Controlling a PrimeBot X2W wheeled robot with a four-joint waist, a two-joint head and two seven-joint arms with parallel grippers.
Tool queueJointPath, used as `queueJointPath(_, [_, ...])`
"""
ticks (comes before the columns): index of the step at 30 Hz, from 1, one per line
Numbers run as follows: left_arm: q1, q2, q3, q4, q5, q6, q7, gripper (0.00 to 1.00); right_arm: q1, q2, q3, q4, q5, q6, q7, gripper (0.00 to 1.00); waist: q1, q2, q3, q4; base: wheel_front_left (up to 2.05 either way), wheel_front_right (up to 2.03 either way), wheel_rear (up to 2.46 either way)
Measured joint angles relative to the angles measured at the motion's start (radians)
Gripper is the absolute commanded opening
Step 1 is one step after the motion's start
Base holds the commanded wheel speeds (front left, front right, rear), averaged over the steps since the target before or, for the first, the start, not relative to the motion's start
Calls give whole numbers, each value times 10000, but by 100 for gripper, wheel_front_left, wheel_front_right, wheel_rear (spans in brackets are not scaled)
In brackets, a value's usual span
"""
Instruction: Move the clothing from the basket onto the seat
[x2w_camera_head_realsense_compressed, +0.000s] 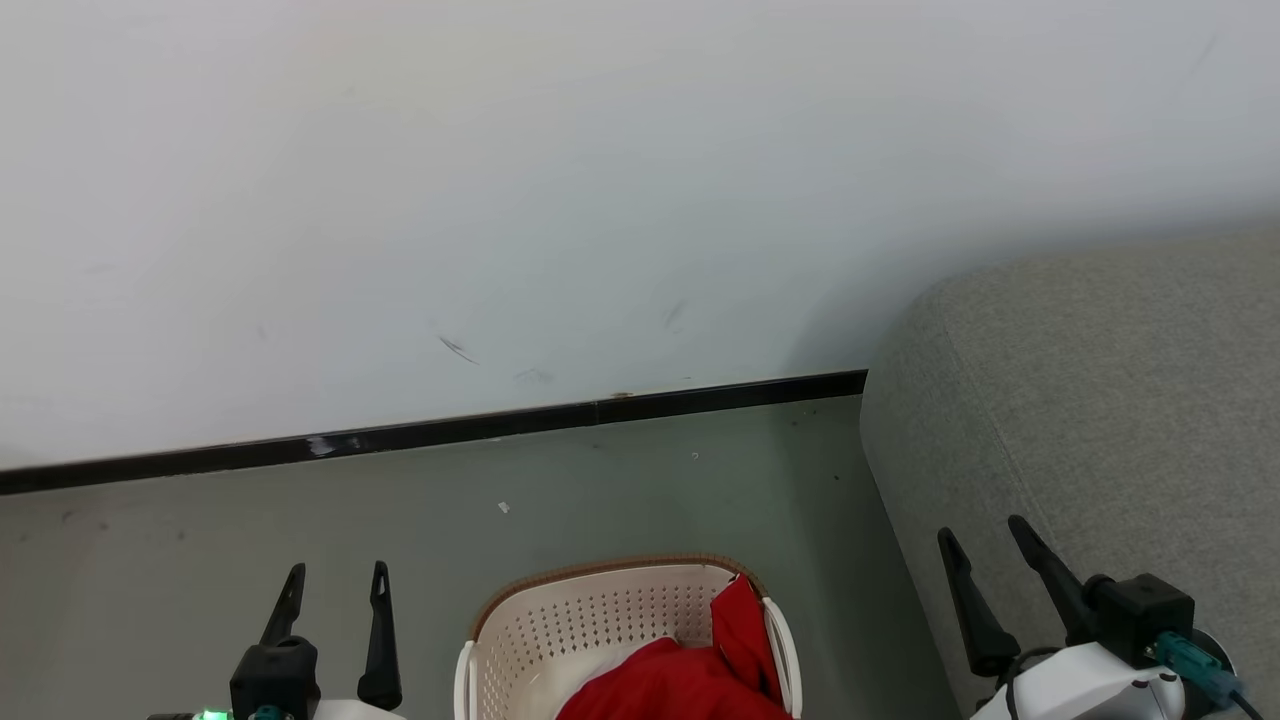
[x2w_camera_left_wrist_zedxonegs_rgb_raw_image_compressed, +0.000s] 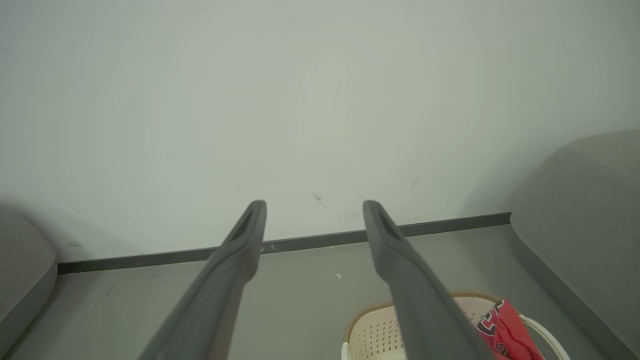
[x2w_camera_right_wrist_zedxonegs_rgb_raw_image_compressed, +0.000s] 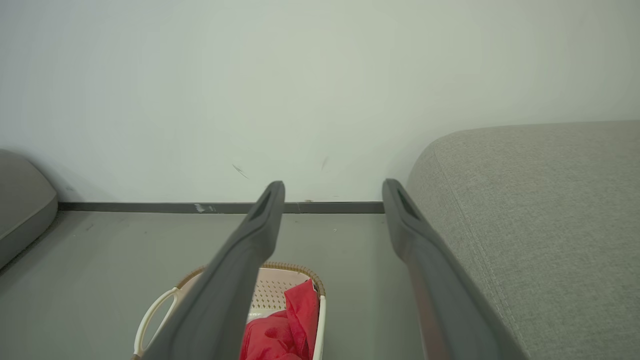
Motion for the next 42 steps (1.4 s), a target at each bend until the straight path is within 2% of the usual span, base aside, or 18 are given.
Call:
queueJointPath(14, [-245, 255, -261, 242, 92, -117, 123, 100, 222, 8, -213, -130, -35, 2, -2, 100, -1, 0, 336, -49, 0, 0, 0])
queueJointPath(29, [-1507, 59, -1831, 1290, 566, -1047, 757, 100, 605, 38, -963, -832, -211, 2, -2, 100, -1, 0, 1146, -306, 0, 0, 0])
queueJointPath(42, [-2566, -113, -2631, 2550, 1064, -1498, 1083, 100, 370, 42, -1139, -1396, -213, 2, -2, 100, -2, 0, 2249, -672, 0, 0, 0])
